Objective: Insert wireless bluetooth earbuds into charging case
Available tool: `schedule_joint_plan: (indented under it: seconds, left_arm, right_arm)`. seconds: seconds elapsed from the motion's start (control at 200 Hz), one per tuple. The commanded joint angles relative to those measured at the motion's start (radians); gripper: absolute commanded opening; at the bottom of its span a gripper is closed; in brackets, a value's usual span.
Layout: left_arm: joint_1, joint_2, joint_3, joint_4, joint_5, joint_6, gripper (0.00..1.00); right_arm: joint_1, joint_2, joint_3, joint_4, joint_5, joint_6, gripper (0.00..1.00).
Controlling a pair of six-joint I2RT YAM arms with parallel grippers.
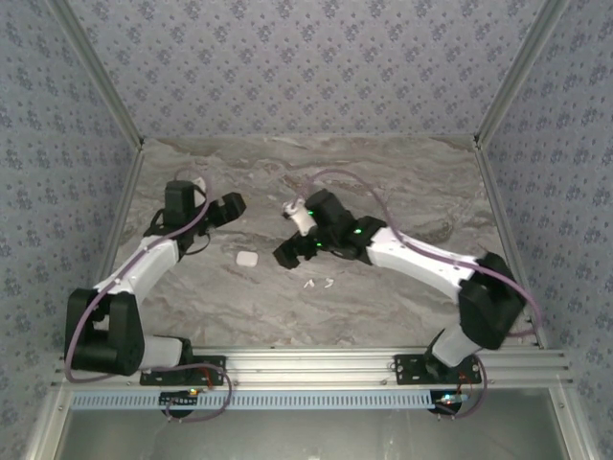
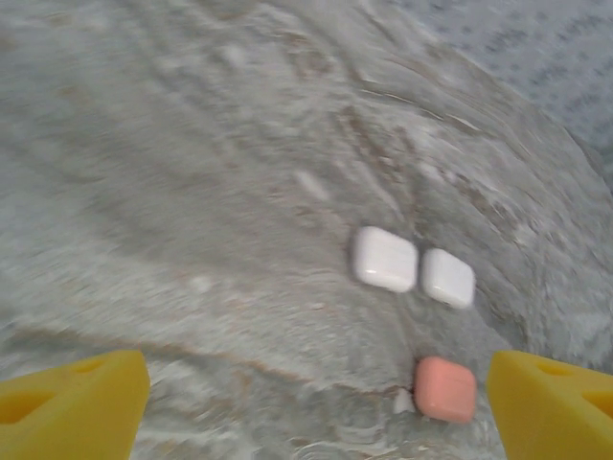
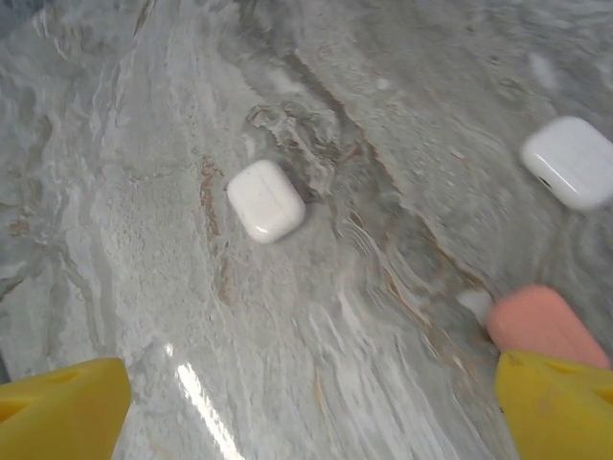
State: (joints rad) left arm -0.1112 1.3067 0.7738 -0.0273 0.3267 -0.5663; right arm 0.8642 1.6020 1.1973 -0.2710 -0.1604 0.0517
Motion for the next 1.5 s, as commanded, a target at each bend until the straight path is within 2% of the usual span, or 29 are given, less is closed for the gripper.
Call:
schedule_joint_plan:
  seconds: [0.0,0.17,0.33,0.67,0.88,1.004,1.174,1.234,1.314,1.494]
  left_arm:
    - [0.071,-0.075,-0.028,-0.045,0.044,-0.077,0.91]
    - [0.162,-0.146,-0.057,-0.102,0.050,-0.090,0.98]
    - [0.223,-0.176,-0.093,-0.109,0.083,-0.110,0.99]
    - [0.265,-0.184,-0.126,-0.108,0.109,-0.102,0.99]
    - [0.265,-0.182,-0.130,-0.103,0.112,-0.099,0.99]
    - [0.265,-0.184,-0.129,-0.103,0.115,-0.098,0.99]
    - [0.265,-0.185,-0.125,-0.109,0.123,-0.095,0.99]
    - [0.265,-0.185,-0.125,-0.111,0.127,-0.092,0.99]
    - [0.265,-0.185,-0.124,-0.105,0.148,-0.085,0.99]
    - [0.265,-0.189,-0.109,-0.094,0.230,-0.071,0.96]
  right_arm:
    - [0.053,0.134,0.131,-0.090,0.062,-0.143,1.00]
    - [0.091,0.373,0.348,-0.196,0.033,-0.247,0.96]
    - [0.111,0.542,0.522,-0.277,0.031,-0.293,0.94]
    - [0.136,0.739,0.738,-0.389,0.064,-0.355,0.87]
    - [0.144,0.784,0.757,-0.399,0.082,-0.360,0.81]
    - [0.143,0.798,0.764,-0.417,0.099,-0.358,0.73]
    - [0.143,0.782,0.746,-0.426,0.124,-0.361,0.54]
    - [0.143,0.765,0.729,-0.418,0.133,-0.363,0.45]
    - [0.141,0.726,0.696,-0.395,0.140,-0.360,0.40]
    - [0.124,0.577,0.570,-0.294,0.130,-0.349,0.36]
